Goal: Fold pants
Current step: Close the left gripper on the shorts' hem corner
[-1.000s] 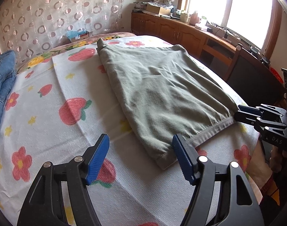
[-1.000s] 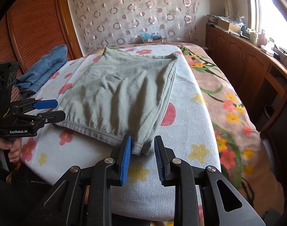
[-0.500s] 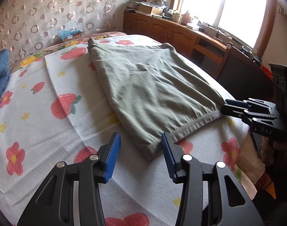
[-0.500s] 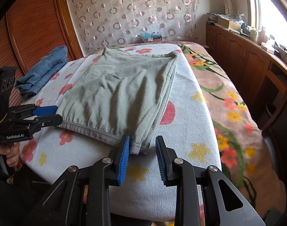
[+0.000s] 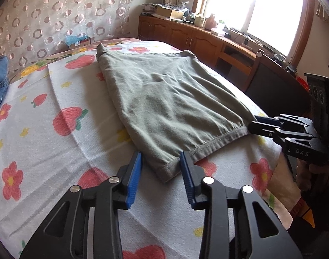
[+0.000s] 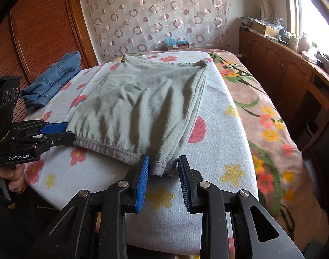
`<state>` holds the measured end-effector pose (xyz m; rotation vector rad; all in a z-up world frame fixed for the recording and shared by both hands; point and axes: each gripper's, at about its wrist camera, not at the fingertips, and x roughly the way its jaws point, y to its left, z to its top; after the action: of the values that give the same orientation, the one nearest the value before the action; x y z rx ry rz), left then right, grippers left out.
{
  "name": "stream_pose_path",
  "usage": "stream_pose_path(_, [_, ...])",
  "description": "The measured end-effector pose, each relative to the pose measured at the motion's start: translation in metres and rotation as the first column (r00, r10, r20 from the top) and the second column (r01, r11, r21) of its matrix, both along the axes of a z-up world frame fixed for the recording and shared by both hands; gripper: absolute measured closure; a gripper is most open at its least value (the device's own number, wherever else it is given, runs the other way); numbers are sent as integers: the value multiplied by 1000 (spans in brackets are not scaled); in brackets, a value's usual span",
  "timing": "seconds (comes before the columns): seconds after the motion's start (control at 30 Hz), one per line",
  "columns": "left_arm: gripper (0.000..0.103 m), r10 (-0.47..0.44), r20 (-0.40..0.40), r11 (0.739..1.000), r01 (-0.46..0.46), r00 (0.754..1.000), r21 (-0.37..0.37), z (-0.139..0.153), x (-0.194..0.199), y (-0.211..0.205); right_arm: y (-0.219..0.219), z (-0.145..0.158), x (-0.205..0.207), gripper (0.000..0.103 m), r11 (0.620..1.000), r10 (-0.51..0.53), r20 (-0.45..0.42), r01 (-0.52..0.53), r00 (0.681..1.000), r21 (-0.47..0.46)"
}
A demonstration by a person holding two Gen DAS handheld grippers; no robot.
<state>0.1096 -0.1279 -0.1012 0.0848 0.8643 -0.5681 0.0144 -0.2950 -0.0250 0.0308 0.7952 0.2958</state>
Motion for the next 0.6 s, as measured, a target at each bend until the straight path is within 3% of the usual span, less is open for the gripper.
stream_pose_path(0.27, [90, -8, 16, 1000, 8, 1000, -15, 3, -4, -2, -1, -1, 0, 90, 999, 16, -1, -16, 1000, 42])
stream_pose_path(0.47, [92, 6, 50, 1000, -5, 999, -25, 17, -7, 1, 0, 12, -3, 91, 996, 19, 48, -23, 999, 82])
stream_pose_path(0.6, [93, 22, 111, 998, -16, 994, -56, 46, -13, 10, 5, 37, -7, 92, 996, 38, 110, -48, 993, 81])
